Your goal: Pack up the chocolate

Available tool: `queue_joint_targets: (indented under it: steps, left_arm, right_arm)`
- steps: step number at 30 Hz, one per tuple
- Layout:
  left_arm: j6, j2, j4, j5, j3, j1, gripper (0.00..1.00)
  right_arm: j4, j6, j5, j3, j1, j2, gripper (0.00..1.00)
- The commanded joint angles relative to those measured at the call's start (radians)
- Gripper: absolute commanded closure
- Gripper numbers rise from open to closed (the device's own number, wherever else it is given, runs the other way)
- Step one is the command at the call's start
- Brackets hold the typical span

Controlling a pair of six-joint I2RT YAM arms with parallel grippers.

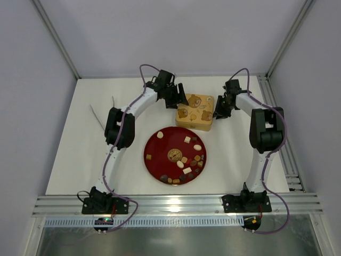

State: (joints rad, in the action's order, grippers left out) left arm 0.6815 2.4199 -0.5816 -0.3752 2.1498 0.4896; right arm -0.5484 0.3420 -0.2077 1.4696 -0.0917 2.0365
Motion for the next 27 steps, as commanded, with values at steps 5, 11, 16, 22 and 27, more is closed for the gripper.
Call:
queue_joint_targets:
  steps: [5,11,16,22,27]
  left_arm:
    - [-0.053,0.002,-0.098,0.034,0.061,0.046,0.34]
    - [-0.103,0.004,-0.167,0.082,0.099,0.056,0.33]
    - [-0.141,0.028,-0.230,0.131,0.157,0.073,0.33]
    - [-0.158,0.036,-0.268,0.159,0.179,0.083,0.33]
    - [-0.181,0.045,-0.303,0.197,0.176,0.093,0.33]
  right_arm:
    - [0.050,0.014,-0.047,0.006,-0.031,0.002,0.67]
    - [0.051,0.022,-0.044,0.006,-0.032,0.002,0.62]
    - [0.059,0.020,-0.045,0.008,-0.040,-0.002,0.58]
    - [0.065,0.026,-0.062,0.017,-0.059,0.010,0.58]
    - [0.070,0.032,-0.064,0.014,-0.062,0.016,0.59]
